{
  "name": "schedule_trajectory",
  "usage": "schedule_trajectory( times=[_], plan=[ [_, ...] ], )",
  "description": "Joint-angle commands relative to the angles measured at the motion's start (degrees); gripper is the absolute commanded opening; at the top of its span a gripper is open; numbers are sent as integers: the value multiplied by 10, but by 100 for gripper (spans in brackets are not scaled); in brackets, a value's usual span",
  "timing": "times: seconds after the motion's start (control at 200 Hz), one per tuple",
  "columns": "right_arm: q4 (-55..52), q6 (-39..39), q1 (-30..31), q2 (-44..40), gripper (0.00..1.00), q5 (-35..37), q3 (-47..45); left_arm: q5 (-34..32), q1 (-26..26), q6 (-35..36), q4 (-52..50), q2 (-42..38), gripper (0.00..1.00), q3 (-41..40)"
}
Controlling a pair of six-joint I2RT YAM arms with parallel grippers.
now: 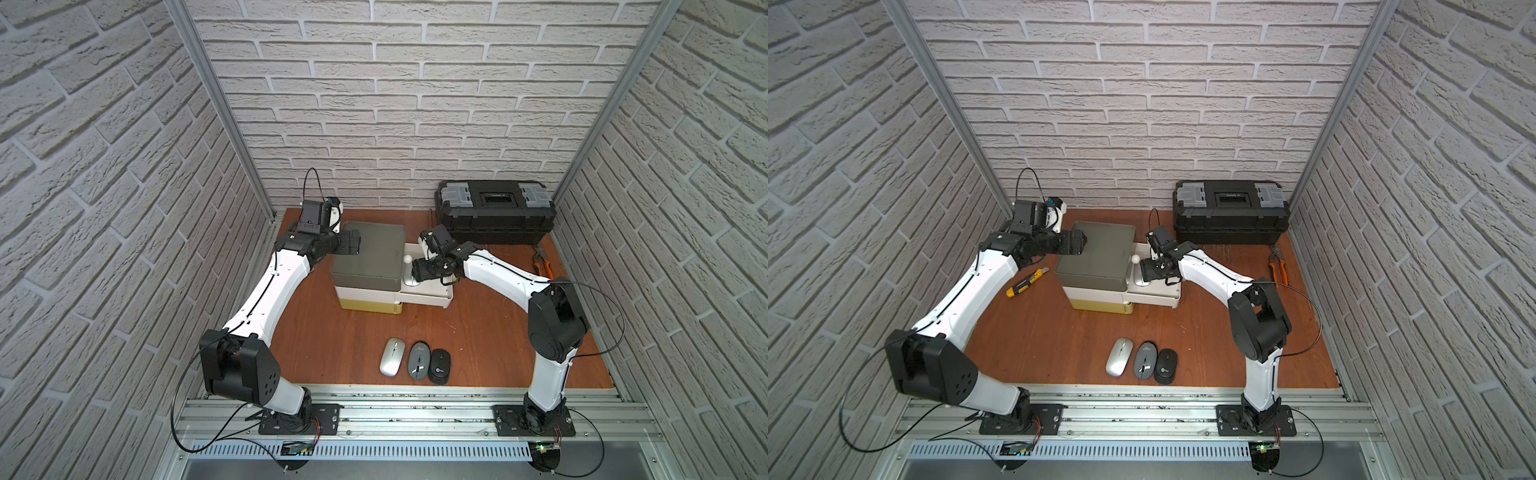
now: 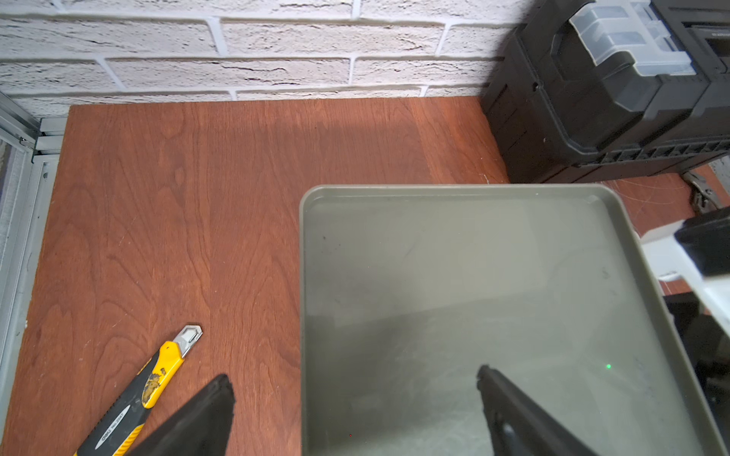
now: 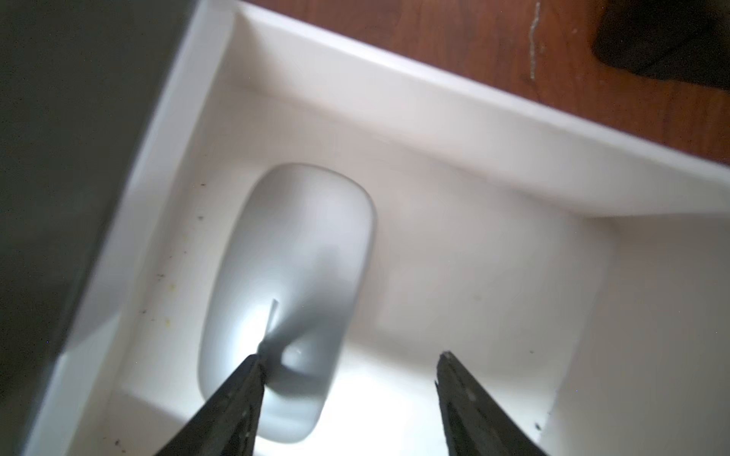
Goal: Take the mice out of the drawer
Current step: Pick up the mouse from the drawer.
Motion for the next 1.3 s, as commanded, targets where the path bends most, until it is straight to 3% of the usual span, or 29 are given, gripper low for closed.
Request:
schedule_trajectory(
  times=[0.0,0.28,0.63,1.055,1.2,1.295],
  plan=[
    [-87,-13,-21,2,70,74,-33,6,3,4,12,5,98,-4],
    [-83,-21,-27,-37,70,90,-42,2,2,12,5,10,98,3],
    [-29,-10,-27,-93,70,8,-35,5,2,12,2,9,98,-2],
    [30,24,-27,-54,70,-131,-34,8,0,14,2,12,98,-2],
    [-5,17,-20,-29,70,-126,-12,8,1,15,4,8,98,-5],
    [-57,-7,-3,-12,70,-77,16,8,0,14,7,11,98,-5]
  ],
)
